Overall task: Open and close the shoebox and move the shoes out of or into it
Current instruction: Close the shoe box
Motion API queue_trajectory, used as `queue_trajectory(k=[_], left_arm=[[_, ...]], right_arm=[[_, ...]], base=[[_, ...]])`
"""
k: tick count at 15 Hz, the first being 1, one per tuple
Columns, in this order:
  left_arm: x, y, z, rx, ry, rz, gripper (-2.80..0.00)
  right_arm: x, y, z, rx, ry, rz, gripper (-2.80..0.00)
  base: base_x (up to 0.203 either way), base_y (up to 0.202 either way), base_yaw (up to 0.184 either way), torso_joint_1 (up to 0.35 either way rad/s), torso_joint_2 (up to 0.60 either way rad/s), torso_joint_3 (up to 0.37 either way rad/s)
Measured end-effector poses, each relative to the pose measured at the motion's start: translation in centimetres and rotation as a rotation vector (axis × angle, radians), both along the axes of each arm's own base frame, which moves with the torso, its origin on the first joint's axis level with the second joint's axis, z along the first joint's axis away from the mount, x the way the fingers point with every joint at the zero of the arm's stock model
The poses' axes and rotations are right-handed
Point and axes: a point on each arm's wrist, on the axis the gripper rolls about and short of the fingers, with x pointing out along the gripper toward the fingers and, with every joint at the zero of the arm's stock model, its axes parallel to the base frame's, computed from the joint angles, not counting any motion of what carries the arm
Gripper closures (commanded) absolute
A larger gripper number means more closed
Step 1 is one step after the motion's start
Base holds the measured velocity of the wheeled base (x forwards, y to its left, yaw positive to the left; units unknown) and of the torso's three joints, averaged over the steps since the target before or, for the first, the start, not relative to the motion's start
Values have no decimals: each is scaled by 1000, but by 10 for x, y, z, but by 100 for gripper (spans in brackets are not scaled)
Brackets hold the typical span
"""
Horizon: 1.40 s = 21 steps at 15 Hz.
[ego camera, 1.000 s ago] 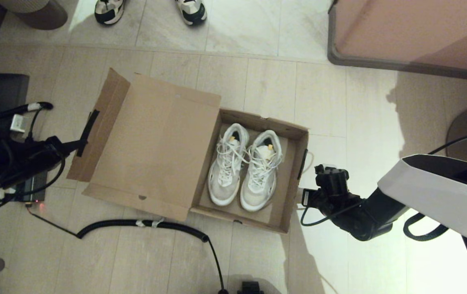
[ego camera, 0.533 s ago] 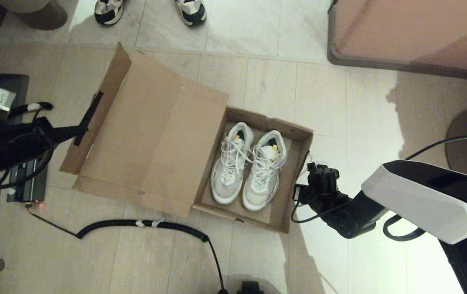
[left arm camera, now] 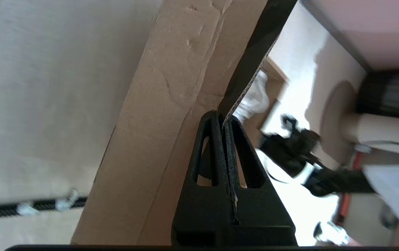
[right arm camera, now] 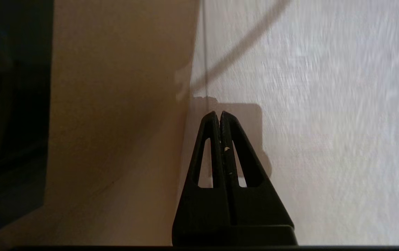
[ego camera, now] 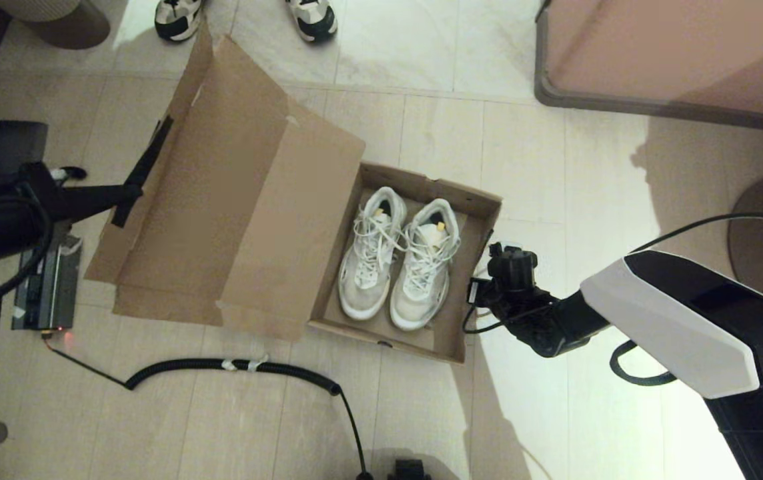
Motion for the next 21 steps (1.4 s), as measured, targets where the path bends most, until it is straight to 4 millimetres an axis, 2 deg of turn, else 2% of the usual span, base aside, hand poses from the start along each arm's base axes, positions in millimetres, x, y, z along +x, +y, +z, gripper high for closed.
queue_trajectory(k=[6,10,14,21], left_arm=[[-49,-20,24,5,-13,-19,0],[-70,-47,33,12,-29,-67,0],[-82,-73,27,6,2,-123,0],[-87,-99,6,9,72,-206,0]], right_arm=[[8,36,5,-1,-15,39,0],[14,60,16,6,-38,66,0],[16,78,16,5,-40,91,0],[16,80,12,3,-35,92,0]], base=[[0,0,0,0,0,0],[0,0,0,0,0,0],[0,0,0,0,0,0],[0,0,0,0,0,0]])
